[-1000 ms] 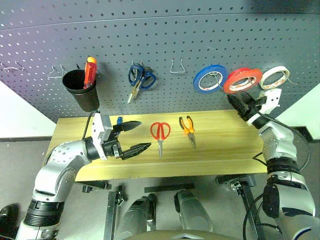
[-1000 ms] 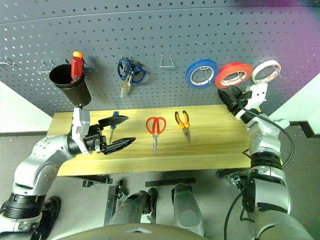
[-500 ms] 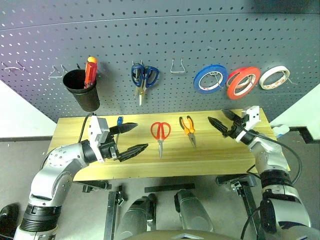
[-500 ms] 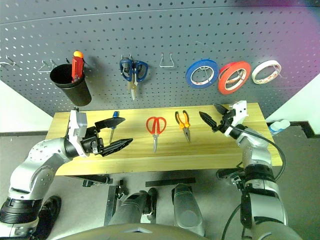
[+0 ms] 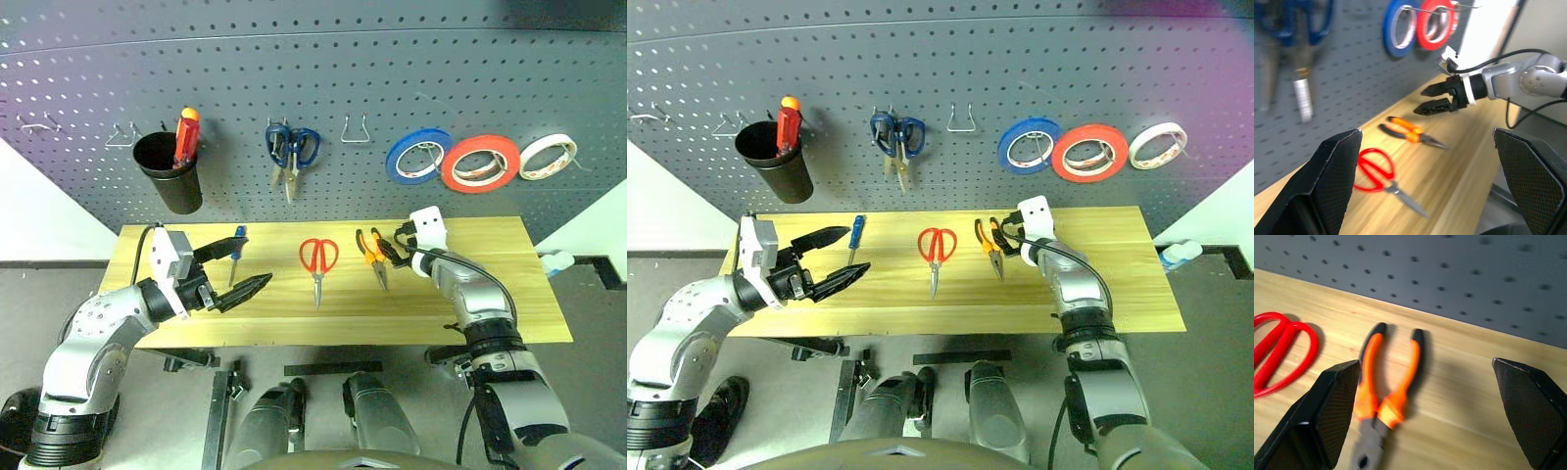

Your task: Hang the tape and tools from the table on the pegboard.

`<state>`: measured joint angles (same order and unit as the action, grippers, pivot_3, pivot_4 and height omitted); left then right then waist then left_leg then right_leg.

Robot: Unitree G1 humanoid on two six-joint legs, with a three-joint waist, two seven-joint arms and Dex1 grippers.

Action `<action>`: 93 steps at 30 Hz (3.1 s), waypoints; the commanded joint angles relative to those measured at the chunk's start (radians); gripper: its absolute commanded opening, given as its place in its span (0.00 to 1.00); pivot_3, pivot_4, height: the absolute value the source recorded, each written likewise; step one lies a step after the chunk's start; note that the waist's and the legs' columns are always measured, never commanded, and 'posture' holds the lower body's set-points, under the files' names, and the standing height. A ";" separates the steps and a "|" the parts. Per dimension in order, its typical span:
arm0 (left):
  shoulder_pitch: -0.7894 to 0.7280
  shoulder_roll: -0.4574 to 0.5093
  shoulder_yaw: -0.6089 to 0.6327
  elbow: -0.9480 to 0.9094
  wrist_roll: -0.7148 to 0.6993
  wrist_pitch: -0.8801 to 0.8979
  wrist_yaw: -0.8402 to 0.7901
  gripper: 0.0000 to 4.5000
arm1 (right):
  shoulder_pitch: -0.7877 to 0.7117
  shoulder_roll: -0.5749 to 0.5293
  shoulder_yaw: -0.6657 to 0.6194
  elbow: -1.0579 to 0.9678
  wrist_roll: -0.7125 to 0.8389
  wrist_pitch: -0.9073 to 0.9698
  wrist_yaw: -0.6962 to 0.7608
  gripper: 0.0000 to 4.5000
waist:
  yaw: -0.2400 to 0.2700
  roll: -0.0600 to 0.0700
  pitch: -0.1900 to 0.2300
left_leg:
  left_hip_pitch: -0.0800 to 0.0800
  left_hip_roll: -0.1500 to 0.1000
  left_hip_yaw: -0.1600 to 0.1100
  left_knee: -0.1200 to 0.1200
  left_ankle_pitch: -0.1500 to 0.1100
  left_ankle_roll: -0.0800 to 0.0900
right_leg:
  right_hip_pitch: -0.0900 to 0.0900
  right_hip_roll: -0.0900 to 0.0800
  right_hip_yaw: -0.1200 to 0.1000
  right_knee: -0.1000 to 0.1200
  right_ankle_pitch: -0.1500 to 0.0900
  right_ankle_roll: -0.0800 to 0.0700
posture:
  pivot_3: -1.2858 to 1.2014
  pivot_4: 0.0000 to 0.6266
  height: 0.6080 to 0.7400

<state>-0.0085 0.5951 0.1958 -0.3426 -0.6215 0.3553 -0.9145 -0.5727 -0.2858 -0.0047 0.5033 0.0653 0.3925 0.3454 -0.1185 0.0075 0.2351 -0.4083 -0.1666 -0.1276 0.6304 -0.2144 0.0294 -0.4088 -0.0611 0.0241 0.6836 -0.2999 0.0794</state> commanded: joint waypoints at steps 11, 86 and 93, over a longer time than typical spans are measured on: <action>0.083 0.026 0.078 -0.155 -0.063 0.031 0.054 1.00 | -0.094 0.058 0.050 -0.016 -0.061 0.158 -0.103 1.00 | 0.053 -0.004 0.003 | 0.000 0.000 0.000 -0.001 0.000 0.000 | 0.000 0.000 0.000 -0.002 0.000 0.000 | 0.49 0.42 1.00; 0.057 0.044 0.051 -0.180 -0.079 0.065 0.065 1.00 | -0.275 0.151 -0.134 0.319 -0.016 0.416 -0.357 1.00 | 0.049 -0.010 0.012 | -0.002 0.001 0.000 -0.019 0.000 0.000 | -0.002 0.000 0.000 -0.019 0.000 -0.001 | 0.49 0.44 1.00; 0.063 0.039 0.051 -0.184 -0.083 0.063 0.070 1.00 | -0.273 0.155 -0.148 0.330 -0.006 0.445 -0.364 1.00 | 0.049 -0.010 0.012 | -0.002 0.001 0.000 -0.019 0.000 0.000 | -0.002 0.000 0.000 -0.019 0.000 -0.001 | 0.49 0.44 1.00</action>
<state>0.0467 0.6328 0.2405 -0.4914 -0.6879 0.4269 -0.8444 -0.8431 -0.1377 -0.1446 0.8263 0.0486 0.8149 -0.0089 -0.0692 -0.0025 0.2474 -0.4098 -0.1653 -0.1280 0.6115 -0.2146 0.0296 -0.4104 -0.0613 0.0240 0.6642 -0.3000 0.0788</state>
